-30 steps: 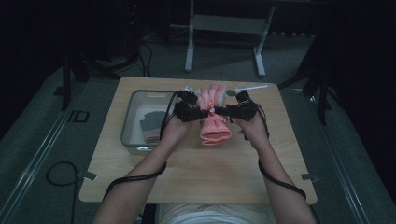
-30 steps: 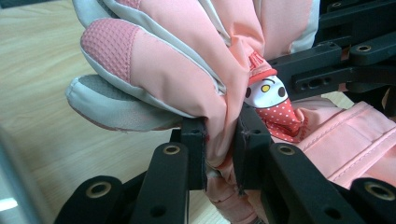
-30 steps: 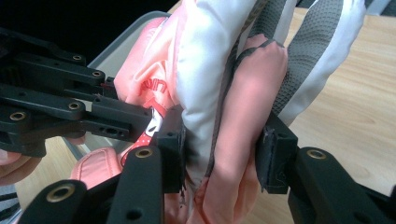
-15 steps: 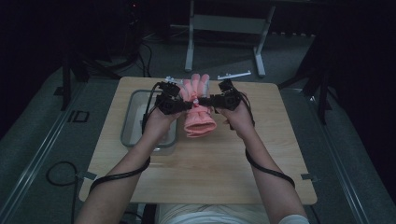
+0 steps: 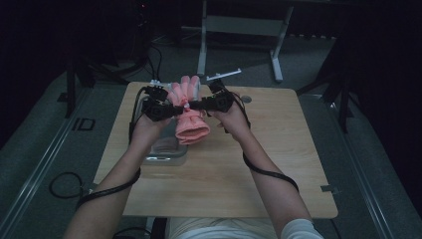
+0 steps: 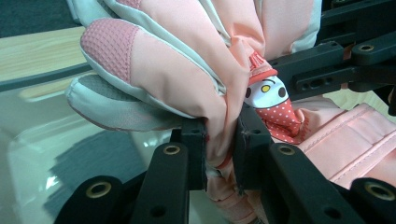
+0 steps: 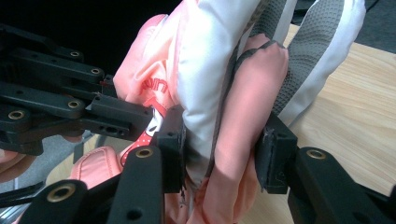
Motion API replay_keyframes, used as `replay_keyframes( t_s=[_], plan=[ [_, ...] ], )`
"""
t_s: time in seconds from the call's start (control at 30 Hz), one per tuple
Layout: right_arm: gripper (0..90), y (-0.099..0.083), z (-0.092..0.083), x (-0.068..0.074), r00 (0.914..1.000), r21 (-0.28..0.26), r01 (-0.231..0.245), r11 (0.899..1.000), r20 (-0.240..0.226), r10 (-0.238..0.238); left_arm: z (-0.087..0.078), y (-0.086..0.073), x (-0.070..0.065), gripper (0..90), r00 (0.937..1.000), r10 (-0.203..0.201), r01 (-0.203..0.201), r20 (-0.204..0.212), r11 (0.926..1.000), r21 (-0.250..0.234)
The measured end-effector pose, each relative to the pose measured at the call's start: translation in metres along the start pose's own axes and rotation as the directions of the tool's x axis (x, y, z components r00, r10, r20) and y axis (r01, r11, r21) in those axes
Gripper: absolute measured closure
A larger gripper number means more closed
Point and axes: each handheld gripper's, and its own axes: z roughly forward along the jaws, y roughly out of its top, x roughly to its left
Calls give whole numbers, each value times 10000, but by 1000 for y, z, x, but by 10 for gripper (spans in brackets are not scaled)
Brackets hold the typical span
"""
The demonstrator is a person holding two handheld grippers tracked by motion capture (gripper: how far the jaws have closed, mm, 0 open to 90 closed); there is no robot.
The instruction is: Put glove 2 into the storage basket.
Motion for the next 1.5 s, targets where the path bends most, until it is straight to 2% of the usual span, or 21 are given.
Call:
replay_keyframes(
  t_s=[0.17, 0.27, 0.33, 0.43, 0.53, 0.67, 0.77, 0.8, 0.87, 0.97, 1.03, 1.17, 1.2, 1.43, 1.47, 1.5],
  plan=[
    [598, 12, 23, 11, 9993, 152, 228, 9996, -290, -224, -13, -6, 18, 763, 9988, -234, 234, -429, 9997, -21],
    [598, 15, 31, 15, 9987, 181, 337, 9993, -395, -330, -17, -8, 24, 762, 9979, -241, 238, -603, 9997, -48],
    [598, 20, 41, 22, 9975, 193, 529, 9984, -473, -519, -24, -11, 32, 763, 9960, -315, 310, -840, 9995, -74],
    [598, 22, 45, 24, 9971, 238, 583, 9980, -503, -571, -26, -12, 35, 763, 9954, -349, 342, -897, 9994, -92],
    [599, 28, 63, 30, 9955, 369, 641, 9973, -726, -613, -30, -18, 50, 762, 9927, -597, 597, -1045, 9982, -32],
    [598, 30, 74, 31, 9951, 521, 635, 9966, -796, -593, -29, -21, 58, 763, 9915, -686, 693, -1109, 9976, 25],
    [597, 30, 88, 30, 9948, 681, 672, 9954, -806, -616, -25, -25, 67, 763, 9896, -853, 868, -1159, 9962, 80],
    [597, 30, 88, 30, 9948, 681, 672, 9954, -806, -616, -24, -26, 69, 763, 9890, -926, 944, -1156, 9955, 105],
    [597, 29, 95, 29, 9951, 750, 667, 9950, -786, -608, -19, -29, 74, 763, 9891, -867, 896, -1194, 9958, 188],
    [598, 21, 107, 23, 9965, 941, 505, 9943, -711, -439, -6, -36, 81, 763, 9882, -1135, 1182, -1026, 9922, 402],
    [598, 19, 110, 21, 9970, 1019, 449, 9938, -670, -382, -6, -36, 81, 762, 9882, -1135, 1182, -1026, 9922, 402],
    [601, 4, 119, 12, 9981, 1391, 212, 9901, -601, -129, 15, -50, 84, 762, 9870, -1354, 1424, -868, 9866, 799],
    [601, 0, 121, 10, 9983, 1442, 201, 9893, -574, -119, 15, -50, 84, 762, 9870, -1354, 1424, -868, 9866, 799],
    [601, -13, 131, 2, 9984, 1811, -32, 9835, -542, 133, 32, -63, 87, 762, 9841, -1599, 1685, -777, 9782, 1211],
    [601, -15, 133, 1, 9983, 1858, -86, 9826, -551, 191, 36, -66, 89, 762, 9818, -1734, 1824, -772, 9744, 1314],
    [600, -19, 136, -1, 9983, 1946, -152, 9808, -527, 259, 37, -66, 89, 761, 9817, -1740, 1834, -780, 9736, 1358]
  ],
)
